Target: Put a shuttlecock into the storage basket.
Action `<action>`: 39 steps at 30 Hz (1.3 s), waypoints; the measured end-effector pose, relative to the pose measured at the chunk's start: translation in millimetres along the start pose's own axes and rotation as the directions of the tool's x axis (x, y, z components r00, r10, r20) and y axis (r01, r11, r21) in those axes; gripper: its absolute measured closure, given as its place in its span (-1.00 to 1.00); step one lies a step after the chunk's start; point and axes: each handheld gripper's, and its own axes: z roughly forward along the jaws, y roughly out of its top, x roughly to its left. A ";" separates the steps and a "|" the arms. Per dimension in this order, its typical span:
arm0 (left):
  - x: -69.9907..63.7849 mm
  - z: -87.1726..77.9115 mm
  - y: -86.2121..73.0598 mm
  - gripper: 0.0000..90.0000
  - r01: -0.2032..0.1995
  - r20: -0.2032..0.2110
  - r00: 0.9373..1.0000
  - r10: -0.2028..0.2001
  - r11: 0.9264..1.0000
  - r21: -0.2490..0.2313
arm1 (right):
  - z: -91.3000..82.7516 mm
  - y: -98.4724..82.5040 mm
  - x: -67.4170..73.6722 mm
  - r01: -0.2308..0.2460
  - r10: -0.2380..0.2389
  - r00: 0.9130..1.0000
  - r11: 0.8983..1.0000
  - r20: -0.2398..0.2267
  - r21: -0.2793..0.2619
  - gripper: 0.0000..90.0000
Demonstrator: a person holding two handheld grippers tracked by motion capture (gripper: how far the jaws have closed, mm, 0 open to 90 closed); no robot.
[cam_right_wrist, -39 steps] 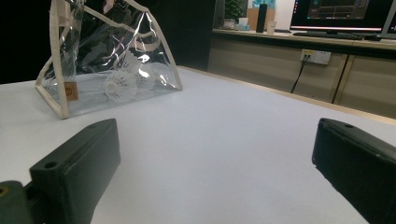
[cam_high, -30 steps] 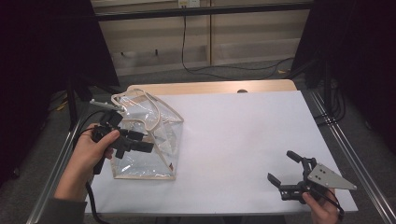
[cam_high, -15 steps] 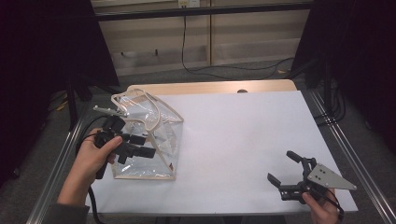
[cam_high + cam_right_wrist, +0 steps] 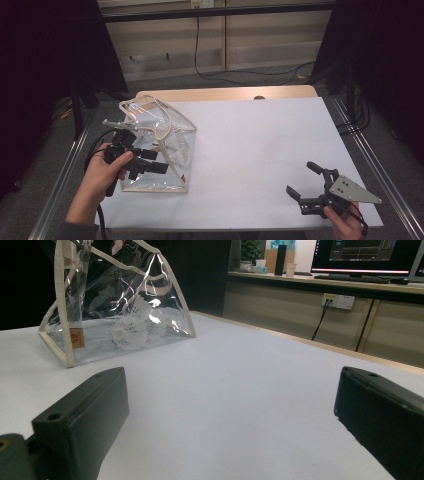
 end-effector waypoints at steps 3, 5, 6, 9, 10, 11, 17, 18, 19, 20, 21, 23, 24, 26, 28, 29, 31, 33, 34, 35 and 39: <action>0.9 1.1 -2.8 -0.80 0.002 0.004 1.000 -0.002 1.000 -0.005 | 0.0 -0.1 -0.1 -0.001 0.001 1.000 1.000 -0.001 -0.002 -0.98; 1.2 1.6 -5.1 -0.80 0.005 0.000 1.000 -0.005 1.000 -0.011 | 0.0 0.0 -0.1 -0.002 0.002 1.000 1.000 -0.001 -0.001 -0.98; 1.7 2.1 -6.2 -0.80 0.005 0.000 1.000 -0.005 1.000 -0.012 | -0.2 0.1 0.2 -0.004 0.004 1.000 1.000 0.000 0.000 -0.98; 3.5 3.9 -9.3 -0.80 0.005 0.003 1.000 -0.005 1.000 -0.010 | 0.0 -0.1 0.0 -0.002 0.002 1.000 1.000 -0.001 -0.001 -0.98; 3.9 4.9 -10.7 -0.80 0.007 0.007 1.000 -0.007 1.000 -0.012 | 0.0 0.0 0.0 -0.001 0.001 1.000 1.000 -0.002 -0.001 -0.98; 4.3 5.6 -11.8 -0.80 0.008 0.006 1.000 -0.008 1.000 -0.014 | -0.1 0.1 0.3 -0.004 0.004 1.000 1.000 -0.001 0.000 -0.98; 6.1 9.6 -18.2 -0.80 0.008 0.006 1.000 -0.008 1.000 -0.021 | 0.4 -0.2 0.1 -0.002 0.002 1.000 1.000 -0.003 -0.002 -0.98; 6.3 10.5 -19.3 -0.80 0.005 0.000 1.000 -0.005 1.000 -0.017 | 0.4 -0.2 0.2 -0.002 0.002 1.000 1.000 -0.003 -0.001 -0.98; 6.5 11.5 -20.5 -0.80 0.007 0.000 1.000 -0.007 1.000 -0.016 | 0.3 -0.1 0.2 -0.001 0.001 1.000 1.000 -0.002 0.000 -0.98; 6.9 12.4 -21.6 -0.80 0.006 -0.001 1.000 -0.006 1.000 -0.016 | 0.3 -0.2 0.3 -0.002 0.002 1.000 1.000 -0.002 0.001 -0.98; 7.4 13.3 -22.6 -0.80 0.006 0.001 1.000 -0.006 1.000 -0.015 | 0.4 -0.2 0.2 -0.002 0.002 1.000 1.000 -0.003 -0.001 -0.98; 8.9 14.7 -24.2 -0.80 0.002 0.000 1.000 -0.002 1.000 -0.016 | 0.4 -0.2 0.2 -0.001 0.001 1.000 1.000 -0.002 0.000 -0.98; 9.2 15.2 -25.0 -0.80 0.004 0.001 1.000 -0.004 1.000 -0.017 | 0.4 -0.2 0.3 -0.002 0.002 1.000 1.000 -0.003 0.000 -0.98; 9.7 16.1 -26.5 -0.80 0.002 0.002 1.000 -0.002 1.000 -0.022 | 0.2 -0.1 0.5 -0.002 0.002 1.000 1.000 -0.003 0.001 -0.98; 10.4 17.3 -28.4 -0.80 0.004 0.002 1.000 -0.004 1.000 -0.025 | 0.5 -0.3 0.2 -0.002 0.002 1.000 1.000 -0.005 -0.002 -0.98; 10.6 17.9 -29.3 -0.80 0.006 0.001 1.000 -0.006 1.000 -0.026 | 0.5 -0.3 0.1 -0.002 0.002 1.000 1.000 -0.005 -0.002 -0.98; 11.2 19.0 -30.9 -0.80 0.006 0.002 1.000 -0.005 1.000 -0.022 | 0.6 -0.3 0.1 -0.002 0.002 1.000 1.000 -0.005 -0.001 -0.98; 11.9 20.0 -32.2 -0.80 0.005 0.002 1.000 -0.004 1.000 -0.023 | 0.8 -0.4 0.4 -0.004 0.004 1.000 1.000 -0.005 0.000 -0.98; 12.1 20.5 -32.9 -0.80 0.006 0.003 1.000 -0.006 1.000 -0.023 | 0.8 -0.5 0.2 0.000 0.000 1.000 1.000 -0.006 0.003 -0.98; 12.5 21.1 -33.6 -0.80 0.004 0.005 1.000 -0.004 1.000 -0.025 | 0.9 -0.4 0.5 -0.001 0.001 1.000 1.000 -0.007 0.002 -0.98; 13.7 23.0 -37.4 -0.80 0.007 0.012 1.000 -0.007 1.000 -0.029 | 0.9 -0.5 0.4 0.000 0.000 1.000 1.000 -0.007 0.003 -0.98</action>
